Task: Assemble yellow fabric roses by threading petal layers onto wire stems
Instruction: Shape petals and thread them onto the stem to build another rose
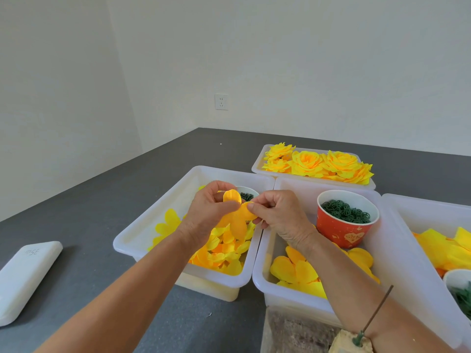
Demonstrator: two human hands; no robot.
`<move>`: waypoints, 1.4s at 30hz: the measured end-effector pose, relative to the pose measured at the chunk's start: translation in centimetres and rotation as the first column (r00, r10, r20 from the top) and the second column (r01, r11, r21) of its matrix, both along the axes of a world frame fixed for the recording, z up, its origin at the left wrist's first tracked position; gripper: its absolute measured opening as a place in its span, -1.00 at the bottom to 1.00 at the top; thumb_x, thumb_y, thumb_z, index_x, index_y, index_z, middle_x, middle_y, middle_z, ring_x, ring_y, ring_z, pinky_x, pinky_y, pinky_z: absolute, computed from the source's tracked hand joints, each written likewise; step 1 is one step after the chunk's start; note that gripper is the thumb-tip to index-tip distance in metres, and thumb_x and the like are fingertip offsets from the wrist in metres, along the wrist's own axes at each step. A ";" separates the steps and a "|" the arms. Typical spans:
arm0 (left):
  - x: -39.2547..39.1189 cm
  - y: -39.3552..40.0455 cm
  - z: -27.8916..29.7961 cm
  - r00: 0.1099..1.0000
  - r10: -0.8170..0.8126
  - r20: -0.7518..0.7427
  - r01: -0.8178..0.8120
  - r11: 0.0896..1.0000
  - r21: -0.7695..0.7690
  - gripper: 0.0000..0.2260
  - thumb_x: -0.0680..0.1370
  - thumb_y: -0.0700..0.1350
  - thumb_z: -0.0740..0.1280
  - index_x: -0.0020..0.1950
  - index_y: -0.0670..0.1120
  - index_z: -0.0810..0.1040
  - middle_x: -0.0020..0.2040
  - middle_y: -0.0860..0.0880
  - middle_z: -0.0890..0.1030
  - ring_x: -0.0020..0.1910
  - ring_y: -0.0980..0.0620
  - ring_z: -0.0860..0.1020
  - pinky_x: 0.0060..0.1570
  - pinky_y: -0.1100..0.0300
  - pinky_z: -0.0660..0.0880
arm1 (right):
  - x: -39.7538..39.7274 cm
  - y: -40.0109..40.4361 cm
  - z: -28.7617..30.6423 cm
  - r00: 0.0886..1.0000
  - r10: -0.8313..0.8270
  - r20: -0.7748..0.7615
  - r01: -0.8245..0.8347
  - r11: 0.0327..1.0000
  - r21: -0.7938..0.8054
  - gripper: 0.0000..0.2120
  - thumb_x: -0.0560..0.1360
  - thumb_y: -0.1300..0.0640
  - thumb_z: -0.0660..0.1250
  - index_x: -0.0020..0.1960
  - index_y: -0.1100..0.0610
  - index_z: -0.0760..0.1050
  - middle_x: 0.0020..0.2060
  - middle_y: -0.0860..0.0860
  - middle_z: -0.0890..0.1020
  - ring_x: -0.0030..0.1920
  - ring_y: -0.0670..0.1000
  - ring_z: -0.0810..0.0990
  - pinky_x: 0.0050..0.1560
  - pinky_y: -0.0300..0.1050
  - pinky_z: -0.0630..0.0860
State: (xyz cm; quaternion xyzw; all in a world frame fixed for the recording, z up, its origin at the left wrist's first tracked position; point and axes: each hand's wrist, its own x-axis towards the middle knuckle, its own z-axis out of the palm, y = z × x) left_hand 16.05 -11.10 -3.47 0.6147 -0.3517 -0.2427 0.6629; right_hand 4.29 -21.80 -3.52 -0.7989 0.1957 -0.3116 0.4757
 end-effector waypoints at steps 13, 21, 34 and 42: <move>0.3 0.4 0.4 0.951 -0.192 -0.240 0.188 0.981 -0.039 -0.97 0.44 -0.26 0.35 -0.20 -0.20 0.57 -0.35 -0.10 0.61 -0.39 0.00 0.58 -0.42 0.23 0.51 | -0.1 0.0 0.3 0.966 0.209 0.150 -0.247 0.917 0.314 -0.96 0.43 0.27 0.38 -0.19 0.23 0.59 -0.41 0.08 0.63 -0.41 -0.06 0.60 -0.35 -0.25 0.55; 0.4 0.3 0.3 0.965 -0.177 -0.195 0.161 0.982 -0.099 -0.97 0.44 -0.28 0.35 -0.18 -0.18 0.54 -0.32 -0.08 0.60 -0.38 0.01 0.56 -0.43 0.23 0.50 | -0.2 0.0 0.3 0.970 0.182 0.163 -0.226 0.923 0.310 -0.95 0.46 0.25 0.38 -0.13 0.21 0.62 -0.36 0.10 0.66 -0.36 -0.05 0.63 -0.32 -0.28 0.54; 0.2 0.1 -0.9 0.959 -0.063 0.275 0.048 0.997 0.060 -0.82 0.34 -0.35 0.50 -0.34 -0.14 0.56 -0.40 -0.06 0.58 -0.39 0.04 0.49 -0.37 0.21 0.46 | 0.0 0.0 -0.2 0.997 0.069 -0.028 -0.068 0.997 0.037 -0.84 0.45 0.30 0.39 -0.27 0.11 0.58 -0.48 -0.08 0.57 -0.50 -0.18 0.53 -0.39 -0.33 0.49; 0.1 -0.1 -0.8 0.939 0.018 0.344 -0.029 0.999 0.024 -0.79 0.46 -0.35 0.38 -0.29 -0.07 0.60 -0.46 0.10 0.56 -0.47 0.23 0.44 -0.43 0.36 0.41 | -0.1 0.0 0.0 0.995 0.099 0.001 -0.098 0.991 0.089 -0.90 0.45 0.30 0.40 -0.17 0.14 0.62 -0.44 -0.05 0.61 -0.46 -0.17 0.58 -0.39 -0.31 0.52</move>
